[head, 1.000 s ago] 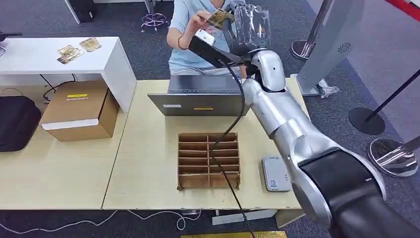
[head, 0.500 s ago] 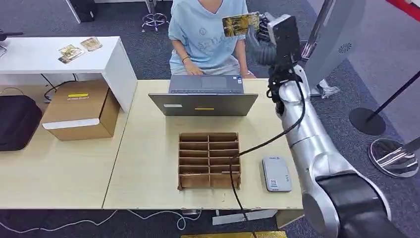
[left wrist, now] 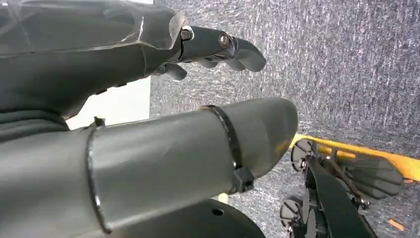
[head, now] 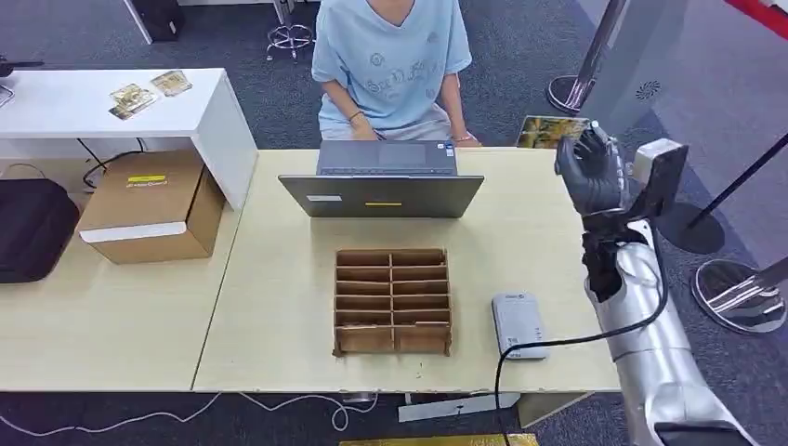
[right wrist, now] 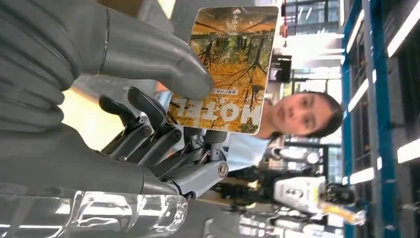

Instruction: Pass the card to the sensor for recognition and then transmit it.

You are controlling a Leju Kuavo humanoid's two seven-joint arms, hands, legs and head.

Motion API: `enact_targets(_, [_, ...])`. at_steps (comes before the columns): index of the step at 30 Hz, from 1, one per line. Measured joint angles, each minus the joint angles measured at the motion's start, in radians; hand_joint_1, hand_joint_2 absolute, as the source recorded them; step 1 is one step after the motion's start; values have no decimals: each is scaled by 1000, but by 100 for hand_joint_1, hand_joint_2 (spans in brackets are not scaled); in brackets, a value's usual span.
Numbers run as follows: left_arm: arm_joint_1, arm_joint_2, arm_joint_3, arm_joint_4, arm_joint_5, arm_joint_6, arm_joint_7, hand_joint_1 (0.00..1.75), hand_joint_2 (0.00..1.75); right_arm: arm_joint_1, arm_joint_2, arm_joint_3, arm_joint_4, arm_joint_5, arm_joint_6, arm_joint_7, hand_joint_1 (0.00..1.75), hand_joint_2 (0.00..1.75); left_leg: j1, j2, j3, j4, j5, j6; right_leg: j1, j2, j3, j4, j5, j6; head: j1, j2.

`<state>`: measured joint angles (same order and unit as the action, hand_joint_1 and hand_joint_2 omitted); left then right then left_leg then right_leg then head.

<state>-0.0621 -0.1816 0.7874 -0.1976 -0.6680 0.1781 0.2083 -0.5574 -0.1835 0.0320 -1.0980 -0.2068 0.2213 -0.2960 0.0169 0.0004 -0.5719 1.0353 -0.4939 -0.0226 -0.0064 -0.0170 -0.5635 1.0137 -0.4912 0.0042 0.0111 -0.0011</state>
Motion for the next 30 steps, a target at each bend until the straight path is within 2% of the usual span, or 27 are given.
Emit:
enact_targets(4, [3, 0, 9, 0, 4, 0, 0, 0, 0, 156, -28, -22, -76, -19, -8, -5, 175, 175, 0, 1, 0, 0, -1, 1, 0, 0, 0, 0, 0, 0, -1, 0])
enact_targets(10, [6, 1, 18, 0, 3, -5, 0, 0, 0, 312, -58, -34, -165, 15, -24, 46, 175, 175, 0, 1, -1, -1, -1, 1, 0, 1, -1, 0, -1, 0, 0, 0])
enact_targets(18, [8, 4, 23, 0, 2, -11, -1, 0, 0, 383, -106, -36, -212, 39, -30, 90, 175, 175, -1, 1, 0, 0, 0, 1, 0, 1, 0, 0, 0, 0, 0, 0])
enact_targets(24, [10, 6, 23, 0, -5, -13, -4, 0, 0, 401, -150, -34, -206, 49, 3, 125, 175, 175, -1, 1, -1, -1, -1, 1, -1, 1, 0, 0, -1, 0, 0, 0])
enact_targets(30, [10, 8, 23, 0, -23, -14, -14, 0, 0, 384, -204, -21, -91, 15, 57, 143, 175, 175, -1, 1, -1, -1, -1, 1, -1, 1, 0, 0, 0, 0, -1, 0])
